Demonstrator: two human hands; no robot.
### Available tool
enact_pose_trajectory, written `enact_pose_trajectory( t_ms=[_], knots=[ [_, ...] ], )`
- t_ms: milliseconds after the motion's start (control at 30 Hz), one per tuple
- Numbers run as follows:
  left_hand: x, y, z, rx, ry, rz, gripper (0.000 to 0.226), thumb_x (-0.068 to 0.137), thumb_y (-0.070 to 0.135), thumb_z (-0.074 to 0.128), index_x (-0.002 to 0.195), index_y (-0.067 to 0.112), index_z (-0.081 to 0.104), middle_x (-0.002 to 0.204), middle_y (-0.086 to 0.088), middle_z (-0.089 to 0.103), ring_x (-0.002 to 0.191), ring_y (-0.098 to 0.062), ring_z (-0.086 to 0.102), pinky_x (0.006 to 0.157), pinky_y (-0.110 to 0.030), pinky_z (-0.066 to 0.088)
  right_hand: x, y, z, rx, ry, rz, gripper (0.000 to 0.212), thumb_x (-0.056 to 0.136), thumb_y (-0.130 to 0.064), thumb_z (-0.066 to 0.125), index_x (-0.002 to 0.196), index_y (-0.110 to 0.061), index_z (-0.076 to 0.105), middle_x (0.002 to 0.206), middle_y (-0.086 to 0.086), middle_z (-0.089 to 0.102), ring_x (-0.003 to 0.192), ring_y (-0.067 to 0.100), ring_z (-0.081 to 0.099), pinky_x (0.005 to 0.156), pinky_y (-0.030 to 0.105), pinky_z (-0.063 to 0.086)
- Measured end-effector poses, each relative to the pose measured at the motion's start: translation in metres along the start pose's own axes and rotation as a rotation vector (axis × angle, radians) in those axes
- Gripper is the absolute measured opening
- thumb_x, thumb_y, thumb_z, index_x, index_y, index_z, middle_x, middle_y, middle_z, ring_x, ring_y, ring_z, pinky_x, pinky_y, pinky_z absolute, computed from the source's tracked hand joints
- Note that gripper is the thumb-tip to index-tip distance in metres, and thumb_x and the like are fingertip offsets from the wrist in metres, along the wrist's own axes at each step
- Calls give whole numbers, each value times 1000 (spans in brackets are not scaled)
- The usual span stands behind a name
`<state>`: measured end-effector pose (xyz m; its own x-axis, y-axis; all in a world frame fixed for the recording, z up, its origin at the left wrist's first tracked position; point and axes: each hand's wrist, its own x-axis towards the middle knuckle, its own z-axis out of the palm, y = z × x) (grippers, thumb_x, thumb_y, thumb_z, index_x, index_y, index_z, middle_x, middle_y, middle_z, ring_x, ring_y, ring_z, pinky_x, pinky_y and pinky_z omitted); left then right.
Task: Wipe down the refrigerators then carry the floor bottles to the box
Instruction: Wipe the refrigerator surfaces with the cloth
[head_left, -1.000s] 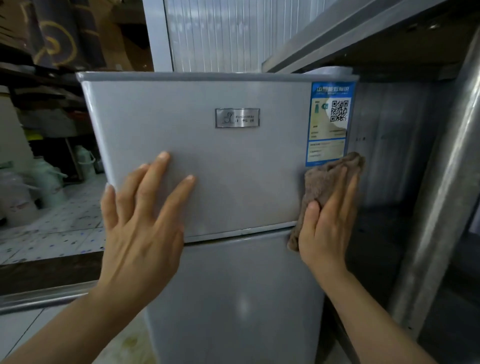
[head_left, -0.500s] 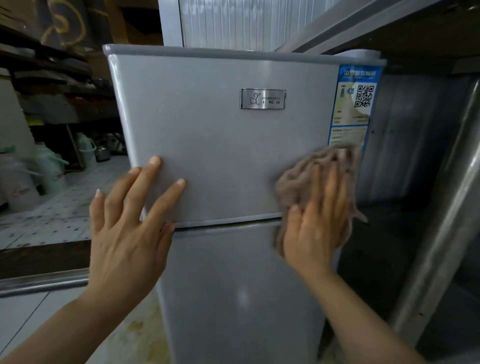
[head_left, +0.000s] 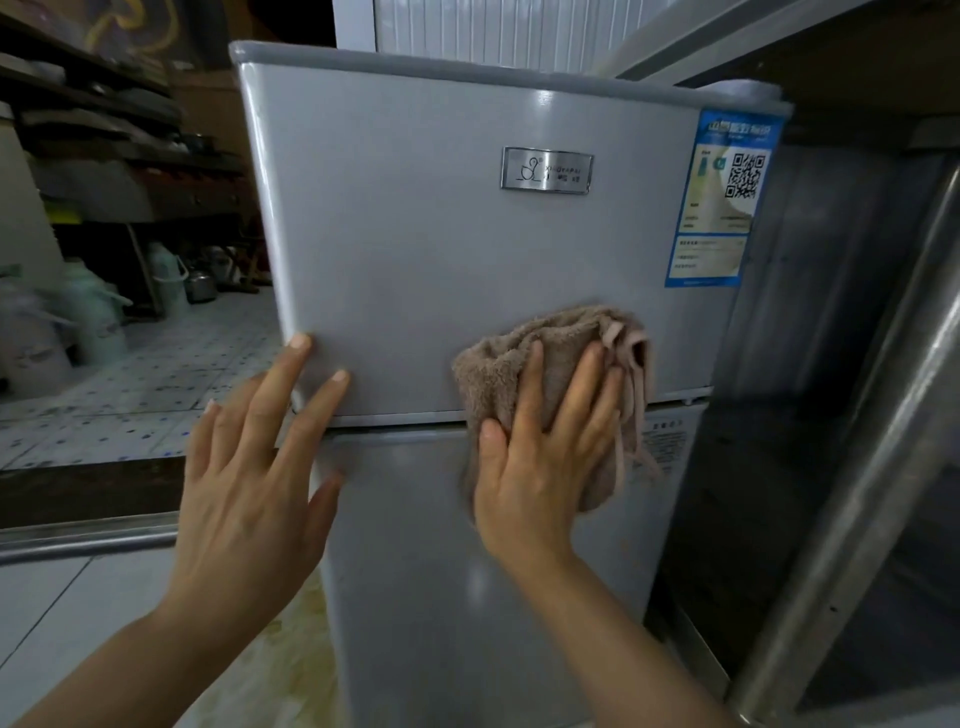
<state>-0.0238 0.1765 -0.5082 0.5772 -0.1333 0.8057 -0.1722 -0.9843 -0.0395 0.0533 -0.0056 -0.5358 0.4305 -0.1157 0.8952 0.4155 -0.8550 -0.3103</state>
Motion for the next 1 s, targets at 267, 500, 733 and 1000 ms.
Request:
enact_pose_trajectory(
  t_ms=[267, 500, 733, 1000],
  knots=[
    [-7, -2, 5, -68, -3, -37, 89, 61, 4, 81, 139, 8, 37, 153, -16, 19, 128, -40, 34, 99, -55, 33, 20, 113, -28, 153, 58, 239, 56, 98, -22, 29, 149, -4, 13, 157, 21, 6, 145, 31, 10, 117, 52, 14],
    [-8, -7, 3, -245, -11, -27, 85, 64, 1, 78, 139, 8, 38, 154, -6, 20, 136, -24, 32, 105, -36, 32, -31, 28, 5, 20, 15, -161, 52, 98, -34, 32, 147, -23, 23, 153, 22, 15, 140, 46, 9, 116, 56, 7],
    [-28, -34, -19, -286, -52, -126, 86, 67, 0, 75, 141, 11, 33, 153, -5, 26, 139, -20, 30, 105, -42, 37, -37, -73, 33, 49, -15, -349, 37, 89, -30, 51, 126, -35, 45, 146, 7, 26, 139, 39, 18, 115, 50, 10],
    [-29, -32, -24, -328, -59, -147, 81, 70, -1, 72, 141, 10, 34, 150, -8, 28, 133, -26, 39, 101, -46, 42, -20, -54, 23, -84, -76, -682, 44, 88, -28, 53, 132, -33, 48, 148, 0, 27, 139, 29, 21, 116, 41, 8]
  ],
)
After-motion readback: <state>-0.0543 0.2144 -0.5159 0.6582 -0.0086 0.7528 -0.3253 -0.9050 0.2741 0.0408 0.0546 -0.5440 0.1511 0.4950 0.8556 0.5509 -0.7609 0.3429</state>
